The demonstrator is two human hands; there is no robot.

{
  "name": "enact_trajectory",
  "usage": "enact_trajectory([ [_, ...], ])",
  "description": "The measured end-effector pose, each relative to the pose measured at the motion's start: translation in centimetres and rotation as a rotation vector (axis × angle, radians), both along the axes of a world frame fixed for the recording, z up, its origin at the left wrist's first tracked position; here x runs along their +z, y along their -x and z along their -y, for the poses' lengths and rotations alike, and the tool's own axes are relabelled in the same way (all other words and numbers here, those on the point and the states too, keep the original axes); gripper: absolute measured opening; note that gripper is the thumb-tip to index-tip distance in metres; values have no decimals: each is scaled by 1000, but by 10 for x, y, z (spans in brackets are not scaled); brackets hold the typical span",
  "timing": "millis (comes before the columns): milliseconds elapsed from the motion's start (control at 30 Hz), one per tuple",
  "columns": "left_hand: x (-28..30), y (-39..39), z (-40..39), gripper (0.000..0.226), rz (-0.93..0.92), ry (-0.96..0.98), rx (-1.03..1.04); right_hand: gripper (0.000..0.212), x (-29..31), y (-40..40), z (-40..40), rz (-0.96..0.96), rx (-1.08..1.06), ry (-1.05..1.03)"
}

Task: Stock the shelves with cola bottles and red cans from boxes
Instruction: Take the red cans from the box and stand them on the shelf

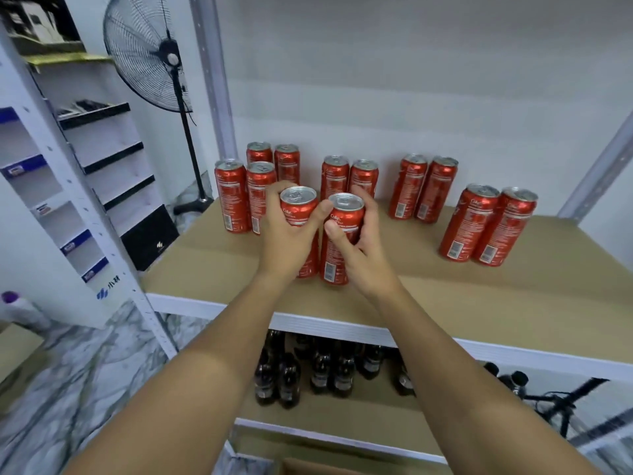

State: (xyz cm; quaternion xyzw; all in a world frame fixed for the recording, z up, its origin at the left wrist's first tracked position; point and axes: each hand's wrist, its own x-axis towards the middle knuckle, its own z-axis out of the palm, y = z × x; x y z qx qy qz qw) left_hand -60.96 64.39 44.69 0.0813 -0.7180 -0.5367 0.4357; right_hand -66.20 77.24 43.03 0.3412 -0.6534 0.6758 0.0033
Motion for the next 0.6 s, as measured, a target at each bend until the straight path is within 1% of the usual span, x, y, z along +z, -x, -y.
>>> enact_trajectory([
  [100, -10, 23, 12, 57, 16, 20, 9, 64, -10, 19, 12, -2, -15, -21],
  [233, -20, 42, 21, 52, 26, 10, -3, 64, -12, 33, 25, -35, -66, -65],
  [400, -25, 55, 35, 56, 57, 20, -67, 68, -11, 44, 36, -91, -84, -113],
  [600, -24, 57, 47, 38, 79, 93, -124, 70, -10, 56, 43, -117, -115, -166],
])
